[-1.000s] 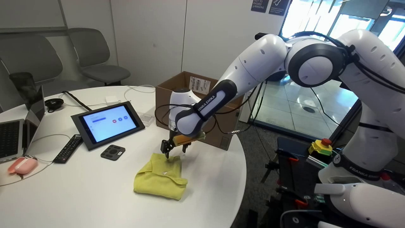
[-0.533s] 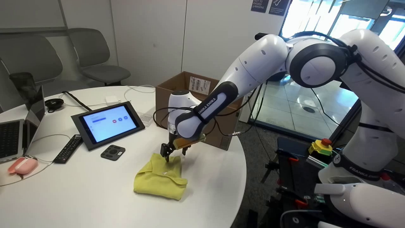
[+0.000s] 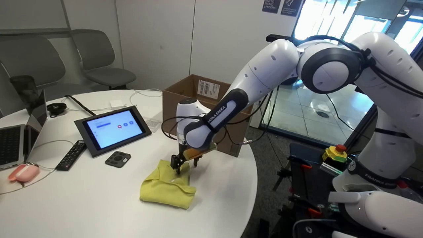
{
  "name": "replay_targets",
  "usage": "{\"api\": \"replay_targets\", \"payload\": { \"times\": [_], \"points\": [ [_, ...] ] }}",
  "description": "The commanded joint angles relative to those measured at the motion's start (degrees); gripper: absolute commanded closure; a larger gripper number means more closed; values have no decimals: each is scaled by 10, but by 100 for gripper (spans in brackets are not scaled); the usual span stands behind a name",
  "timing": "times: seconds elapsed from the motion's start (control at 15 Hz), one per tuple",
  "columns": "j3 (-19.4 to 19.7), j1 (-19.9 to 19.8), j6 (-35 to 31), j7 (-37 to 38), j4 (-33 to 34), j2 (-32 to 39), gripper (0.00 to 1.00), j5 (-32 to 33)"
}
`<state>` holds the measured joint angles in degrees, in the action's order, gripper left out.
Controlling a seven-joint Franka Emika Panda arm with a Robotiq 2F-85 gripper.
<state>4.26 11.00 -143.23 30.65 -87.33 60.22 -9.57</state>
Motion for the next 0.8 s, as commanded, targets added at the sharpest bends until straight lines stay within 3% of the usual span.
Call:
{"api": "replay_targets", "payload": {
  "times": [0.0, 0.13, 0.67, 0.73],
  "points": [
    [-3, -4, 11, -8, 9, 7, 0, 1],
    [-5, -7, 8, -12, 4, 3, 26, 0],
    [-3, -10, 16, -15, -5, -11, 90, 1],
    [-3, -10, 17, -15, -5, -11, 92, 1]
  ]
}}
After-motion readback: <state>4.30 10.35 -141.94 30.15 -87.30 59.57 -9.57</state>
